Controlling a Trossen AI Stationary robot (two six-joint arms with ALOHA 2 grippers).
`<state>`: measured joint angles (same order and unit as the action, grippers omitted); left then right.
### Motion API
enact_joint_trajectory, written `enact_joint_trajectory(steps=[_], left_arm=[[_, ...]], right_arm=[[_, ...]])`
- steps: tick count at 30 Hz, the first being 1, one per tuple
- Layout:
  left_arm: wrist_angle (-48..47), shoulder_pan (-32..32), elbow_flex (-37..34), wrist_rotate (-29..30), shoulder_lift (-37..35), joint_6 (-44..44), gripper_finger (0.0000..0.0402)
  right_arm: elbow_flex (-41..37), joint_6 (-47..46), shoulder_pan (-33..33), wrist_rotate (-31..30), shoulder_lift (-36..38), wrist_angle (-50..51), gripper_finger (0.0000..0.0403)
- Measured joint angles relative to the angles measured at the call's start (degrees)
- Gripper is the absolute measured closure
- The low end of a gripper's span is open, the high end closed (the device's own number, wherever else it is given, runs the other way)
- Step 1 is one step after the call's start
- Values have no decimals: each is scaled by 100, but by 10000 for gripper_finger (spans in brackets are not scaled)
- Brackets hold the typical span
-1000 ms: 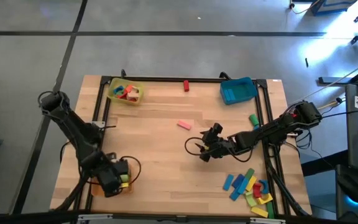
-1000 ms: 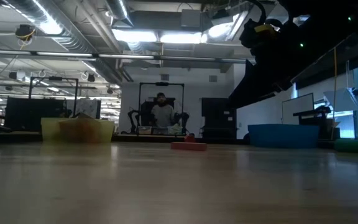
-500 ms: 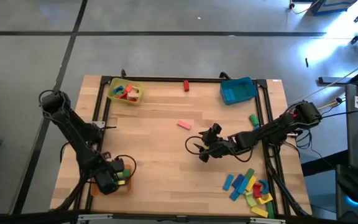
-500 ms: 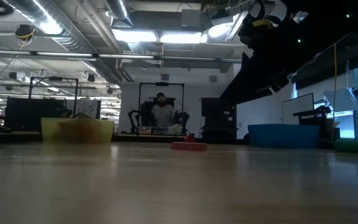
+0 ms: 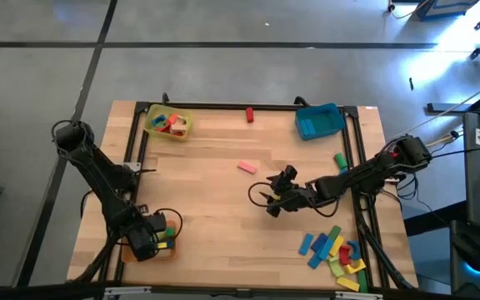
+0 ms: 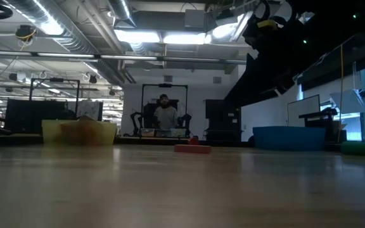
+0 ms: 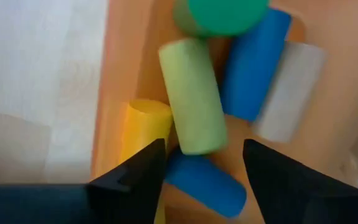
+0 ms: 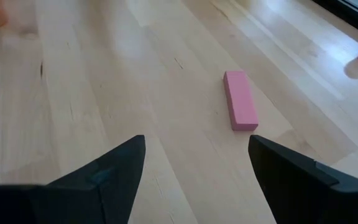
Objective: Sort blocks by size
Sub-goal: Put the red cylindrical block into the light orange bin
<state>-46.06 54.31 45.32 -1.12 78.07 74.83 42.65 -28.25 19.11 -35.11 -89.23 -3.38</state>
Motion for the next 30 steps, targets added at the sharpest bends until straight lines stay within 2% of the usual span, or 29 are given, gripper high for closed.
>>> enact_joint_trajectory(steps=[4,7,17,23,30], left_arm=[[-11,-131,31,-172,-360,-17,191],[13,-235,132,21,-777,-89,190],[618,-859,302,2286,-1915,-1485,189],[1103,-1564,302,3031,-1890,-2452,189],[1802,-2625,299,3135,-1513,-3680,189]], right_arm=[[0,0,0,0,0,0,114],[0,0,0,-2,0,0,114],[0,0,0,-33,0,4,114],[2,3,0,-35,-46,28,114],[3,151,-2,-27,-186,54,114]])
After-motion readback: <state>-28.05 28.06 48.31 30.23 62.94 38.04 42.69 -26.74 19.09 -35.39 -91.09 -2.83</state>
